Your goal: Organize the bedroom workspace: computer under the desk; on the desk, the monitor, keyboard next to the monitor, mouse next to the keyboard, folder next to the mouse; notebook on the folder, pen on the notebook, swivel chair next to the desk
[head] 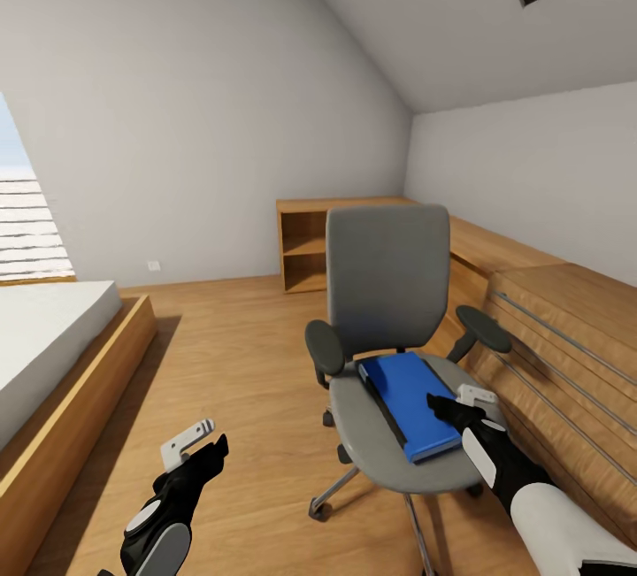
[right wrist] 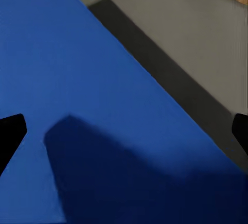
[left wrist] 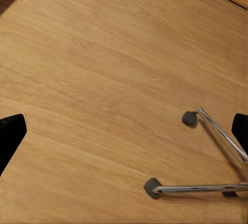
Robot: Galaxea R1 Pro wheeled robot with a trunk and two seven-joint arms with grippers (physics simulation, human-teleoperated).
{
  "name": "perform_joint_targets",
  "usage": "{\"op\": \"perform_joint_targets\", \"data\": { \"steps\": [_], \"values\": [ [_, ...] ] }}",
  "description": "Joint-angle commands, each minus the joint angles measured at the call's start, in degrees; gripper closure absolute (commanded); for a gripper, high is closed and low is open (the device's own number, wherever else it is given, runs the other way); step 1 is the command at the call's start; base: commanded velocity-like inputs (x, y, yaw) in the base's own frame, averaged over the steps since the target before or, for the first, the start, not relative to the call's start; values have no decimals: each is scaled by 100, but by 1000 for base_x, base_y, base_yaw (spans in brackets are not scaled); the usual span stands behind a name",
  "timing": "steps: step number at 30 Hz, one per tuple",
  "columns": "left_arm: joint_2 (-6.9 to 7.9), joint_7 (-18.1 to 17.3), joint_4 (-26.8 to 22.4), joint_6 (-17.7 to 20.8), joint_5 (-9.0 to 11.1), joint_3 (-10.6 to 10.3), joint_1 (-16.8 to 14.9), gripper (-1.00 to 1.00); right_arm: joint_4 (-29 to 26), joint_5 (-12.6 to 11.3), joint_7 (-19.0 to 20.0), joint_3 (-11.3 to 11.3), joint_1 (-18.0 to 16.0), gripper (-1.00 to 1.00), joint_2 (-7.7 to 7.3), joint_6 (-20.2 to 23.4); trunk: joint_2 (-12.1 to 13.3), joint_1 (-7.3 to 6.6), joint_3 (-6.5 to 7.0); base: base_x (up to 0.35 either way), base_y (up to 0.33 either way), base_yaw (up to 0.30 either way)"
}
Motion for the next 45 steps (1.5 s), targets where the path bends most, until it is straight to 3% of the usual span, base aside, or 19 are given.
{"op": "perform_joint_targets", "data": {
  "steps": [1,24,45],
  "values": [
    [5,40,-8,21,18,-10,-6,-100,-13,-48,-20,4,0,-100,1,32,39,-24,12,0,0,0],
    [5,40,-8,21,19,-10,-6,-100,-16,-41,-20,14,0,-100,-1,25,961,-529,425,0,0,0],
    [5,40,0,21,22,-10,-6,-100,-15,-39,-13,29,0,-100,3,32,961,-529,425,1,0,0]
  ]
}}
